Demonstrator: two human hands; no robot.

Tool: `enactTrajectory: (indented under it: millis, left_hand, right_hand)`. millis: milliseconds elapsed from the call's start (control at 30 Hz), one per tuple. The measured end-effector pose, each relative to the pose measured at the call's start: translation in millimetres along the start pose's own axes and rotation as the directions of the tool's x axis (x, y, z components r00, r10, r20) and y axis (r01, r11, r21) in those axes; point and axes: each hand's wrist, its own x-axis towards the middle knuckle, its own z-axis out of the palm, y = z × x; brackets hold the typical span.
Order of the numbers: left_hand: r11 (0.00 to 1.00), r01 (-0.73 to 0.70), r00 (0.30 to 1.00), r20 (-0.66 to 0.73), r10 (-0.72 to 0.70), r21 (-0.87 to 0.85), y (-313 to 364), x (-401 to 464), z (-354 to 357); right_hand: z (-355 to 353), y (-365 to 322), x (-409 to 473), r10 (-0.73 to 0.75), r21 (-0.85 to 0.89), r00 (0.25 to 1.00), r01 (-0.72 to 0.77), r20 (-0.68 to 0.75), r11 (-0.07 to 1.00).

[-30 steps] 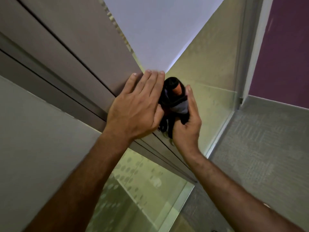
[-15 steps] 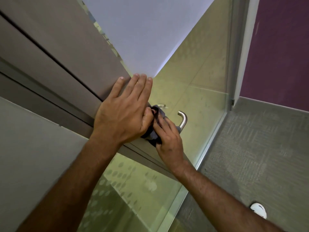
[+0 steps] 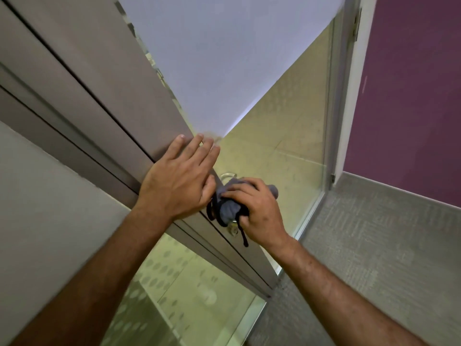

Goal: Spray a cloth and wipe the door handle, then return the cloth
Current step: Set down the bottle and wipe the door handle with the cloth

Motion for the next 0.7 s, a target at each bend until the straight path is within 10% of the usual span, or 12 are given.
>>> enactTrajectory:
  millis: [300,467,700]
  left_hand:
    - [1.0,-0.005,1.0,0.023,0.005,0.008,-1,2,0]
    - [1.0,-0.025,0.999,0.022,0.025,0.006,-1,2,-2]
    - [0.999,-0.031,0.999,0.032,0.03,0.023,-2,1,0]
  right_hand:
    - [43,26,-42,-0.148,-0.236,0.797,0.342,0.586,0.91]
    - [35,39,-34,-0.243,-0.171,0.784,0.403,0.572,0.899]
    - [18,100,13,-0.004,-0.314,0.906,0.151,0.422,0.937]
